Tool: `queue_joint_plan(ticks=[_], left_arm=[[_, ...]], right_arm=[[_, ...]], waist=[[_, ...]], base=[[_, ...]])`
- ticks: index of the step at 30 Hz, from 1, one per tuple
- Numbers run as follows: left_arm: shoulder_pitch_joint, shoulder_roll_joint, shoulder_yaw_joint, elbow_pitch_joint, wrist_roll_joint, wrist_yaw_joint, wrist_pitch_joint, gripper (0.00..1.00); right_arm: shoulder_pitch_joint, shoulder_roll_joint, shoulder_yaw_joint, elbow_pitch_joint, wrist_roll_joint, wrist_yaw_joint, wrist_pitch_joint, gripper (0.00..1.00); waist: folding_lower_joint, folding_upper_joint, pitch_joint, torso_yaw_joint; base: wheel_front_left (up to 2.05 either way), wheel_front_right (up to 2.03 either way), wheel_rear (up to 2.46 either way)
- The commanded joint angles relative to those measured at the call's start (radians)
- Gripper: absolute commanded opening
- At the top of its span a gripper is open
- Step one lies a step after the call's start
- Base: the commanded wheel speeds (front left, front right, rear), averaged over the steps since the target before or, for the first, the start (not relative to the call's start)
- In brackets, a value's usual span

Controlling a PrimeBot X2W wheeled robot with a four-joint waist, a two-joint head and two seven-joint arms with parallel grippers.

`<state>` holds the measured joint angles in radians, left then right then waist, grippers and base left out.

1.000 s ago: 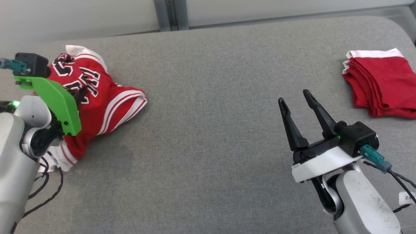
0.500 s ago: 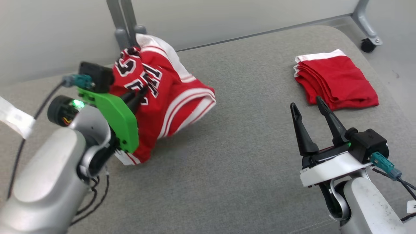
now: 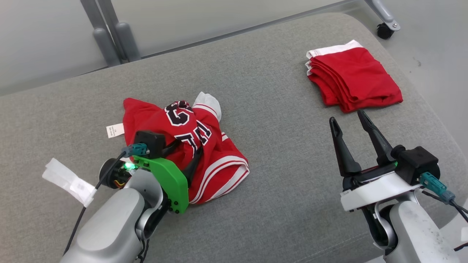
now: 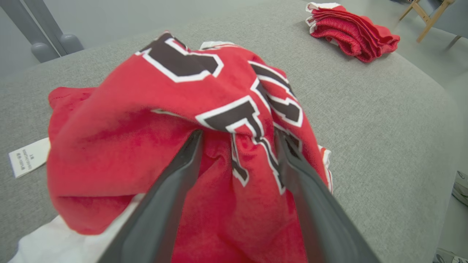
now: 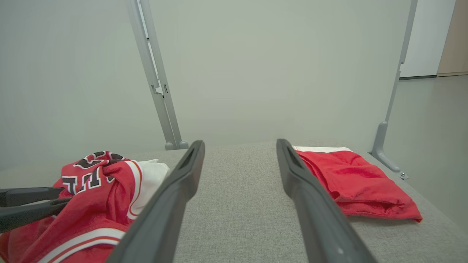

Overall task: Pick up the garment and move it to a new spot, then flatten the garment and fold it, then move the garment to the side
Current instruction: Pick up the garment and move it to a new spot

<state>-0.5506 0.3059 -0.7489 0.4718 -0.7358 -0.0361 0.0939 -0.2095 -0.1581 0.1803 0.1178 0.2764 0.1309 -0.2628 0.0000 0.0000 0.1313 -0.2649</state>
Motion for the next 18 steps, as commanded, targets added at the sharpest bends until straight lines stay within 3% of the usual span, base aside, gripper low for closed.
queue_joint_plan(ticks=[1, 6, 18], left_arm=[[-0.007, -0.001, 0.002, 0.009, 0.013, -0.007, -0.020, 1.00], [0.014, 0.018, 0.039, -0.022, 0.020, 0.016, -0.118, 1.00], [0.247, 0.183, 0.203, -0.287, 0.021, 0.202, -0.322, 1.00]], right_arm=[[0.010, -0.007, -0.006, 0.003, -0.007, 0.000, -0.003, 1.00], [0.021, -0.017, -0.008, 0.009, -0.005, 0.000, -0.003, 1.00], [0.090, -0.024, -0.055, -0.005, -0.007, 0.000, -0.003, 1.00]], waist=[[0.0000, 0.0000, -0.015, 0.031], [0.0000, 0.0000, -0.060, 0.083], [0.0000, 0.0000, -0.128, 0.201]], base=[[0.00, 0.00, 0.00], [0.00, 0.00, 0.00], [0.00, 0.00, 0.00]])
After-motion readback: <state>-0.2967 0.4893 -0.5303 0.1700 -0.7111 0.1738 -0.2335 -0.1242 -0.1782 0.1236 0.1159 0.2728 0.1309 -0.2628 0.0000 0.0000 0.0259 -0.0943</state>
